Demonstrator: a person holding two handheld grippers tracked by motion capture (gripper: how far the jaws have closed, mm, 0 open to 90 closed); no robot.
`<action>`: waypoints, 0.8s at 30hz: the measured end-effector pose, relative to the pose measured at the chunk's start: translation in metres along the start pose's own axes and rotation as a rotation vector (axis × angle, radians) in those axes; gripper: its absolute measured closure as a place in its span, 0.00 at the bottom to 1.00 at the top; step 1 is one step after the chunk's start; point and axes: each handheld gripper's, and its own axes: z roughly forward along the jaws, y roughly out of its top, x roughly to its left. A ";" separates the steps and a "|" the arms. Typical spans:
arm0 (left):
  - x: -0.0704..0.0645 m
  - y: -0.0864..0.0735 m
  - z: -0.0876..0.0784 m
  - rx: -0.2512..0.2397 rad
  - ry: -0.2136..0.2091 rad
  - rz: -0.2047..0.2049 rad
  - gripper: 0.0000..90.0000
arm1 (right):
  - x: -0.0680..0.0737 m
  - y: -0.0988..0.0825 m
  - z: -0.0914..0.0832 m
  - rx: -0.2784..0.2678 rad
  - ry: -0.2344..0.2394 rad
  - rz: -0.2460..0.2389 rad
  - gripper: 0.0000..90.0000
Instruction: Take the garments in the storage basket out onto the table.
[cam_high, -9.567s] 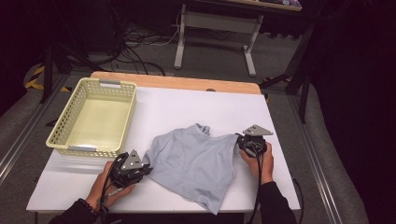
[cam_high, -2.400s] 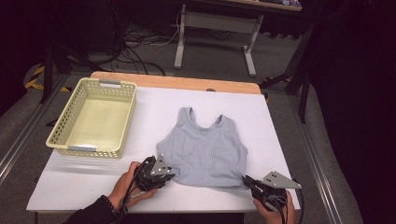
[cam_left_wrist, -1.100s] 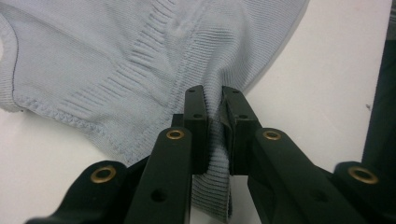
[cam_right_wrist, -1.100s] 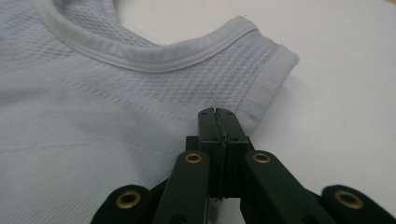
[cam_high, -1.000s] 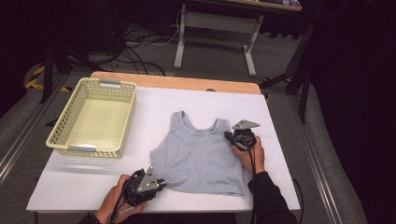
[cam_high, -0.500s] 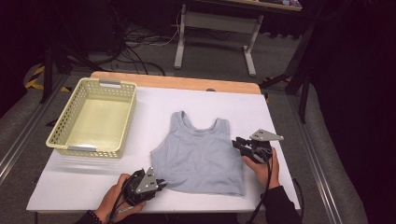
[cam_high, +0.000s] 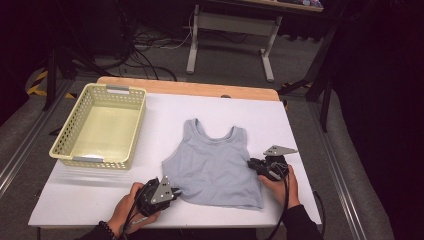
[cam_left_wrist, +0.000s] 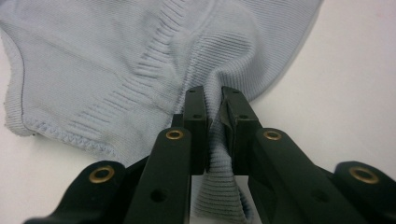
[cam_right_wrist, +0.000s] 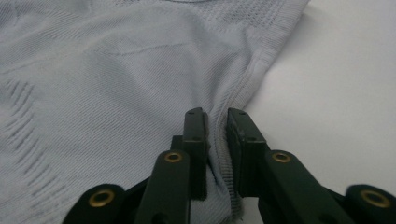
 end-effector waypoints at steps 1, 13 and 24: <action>0.001 0.001 0.001 0.001 0.001 -0.011 0.91 | 0.000 0.001 0.000 -0.004 -0.008 -0.009 0.90; 0.009 0.012 0.014 -0.019 -0.023 -0.039 0.84 | -0.014 0.012 0.006 -0.084 -0.173 0.000 0.89; 0.024 0.013 -0.034 -0.137 -0.002 -0.070 0.79 | -0.015 -0.005 -0.045 -0.246 -0.160 0.050 0.95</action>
